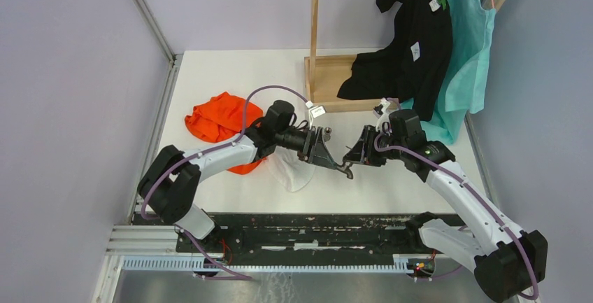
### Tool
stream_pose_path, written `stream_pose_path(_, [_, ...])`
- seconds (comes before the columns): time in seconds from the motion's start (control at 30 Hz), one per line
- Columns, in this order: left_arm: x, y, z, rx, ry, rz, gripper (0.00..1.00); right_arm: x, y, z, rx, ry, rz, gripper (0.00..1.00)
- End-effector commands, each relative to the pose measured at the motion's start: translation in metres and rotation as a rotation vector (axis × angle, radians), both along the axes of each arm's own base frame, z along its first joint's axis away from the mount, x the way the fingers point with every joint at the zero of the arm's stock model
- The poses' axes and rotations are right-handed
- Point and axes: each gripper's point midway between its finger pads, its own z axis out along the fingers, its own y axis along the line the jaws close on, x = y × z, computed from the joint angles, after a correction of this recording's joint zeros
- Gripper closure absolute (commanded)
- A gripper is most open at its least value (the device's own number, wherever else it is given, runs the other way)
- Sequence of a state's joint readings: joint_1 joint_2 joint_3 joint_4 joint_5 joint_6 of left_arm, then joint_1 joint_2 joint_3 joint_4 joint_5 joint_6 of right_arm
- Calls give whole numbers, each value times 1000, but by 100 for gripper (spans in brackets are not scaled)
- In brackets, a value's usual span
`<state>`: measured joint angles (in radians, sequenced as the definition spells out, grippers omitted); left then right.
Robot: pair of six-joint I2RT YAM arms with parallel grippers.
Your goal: Install the water faucets
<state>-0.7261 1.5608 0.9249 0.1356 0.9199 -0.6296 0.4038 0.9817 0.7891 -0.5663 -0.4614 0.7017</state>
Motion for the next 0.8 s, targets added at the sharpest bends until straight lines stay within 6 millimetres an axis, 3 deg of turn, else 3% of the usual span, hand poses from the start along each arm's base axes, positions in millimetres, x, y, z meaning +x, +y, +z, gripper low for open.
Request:
stream_pose_path(0.0, [0,-4,6,-21,-41,-27,34,12,10,32,74,-102,19,100])
stream_pose_path(0.13, [-1,-7,8,-24,-46,-34,43,11,11,34,82,-103,25,100])
stream_pose_path(0.23, [0,-8,8,-24,-47,-29,59,10,12,34,86,-99,31,100])
stream_pose_path(0.37, [2,-10,12,-33,-40,-15,96,8,12,35,89,-98,35,100])
stream_pose_path(0.43, [3,-10,13,-34,-33,-2,97,7,11,36,94,-102,32,100])
stream_pose_path(0.47, [3,-10,12,-33,-32,2,97,7,11,37,92,-103,26,90])
stream_pose_path(0.53, [4,-10,11,-25,-30,12,97,8,7,40,82,-103,-1,46])
stream_pose_path(0.57, [4,-9,12,-23,-32,17,97,9,4,42,75,-101,-25,30])
stream_pose_path(0.6, [4,-9,11,-18,-31,22,97,11,0,44,65,-103,-60,25])
stream_pose_path(0.77, [6,-7,12,-3,-42,41,97,23,-15,51,43,-100,-217,24])
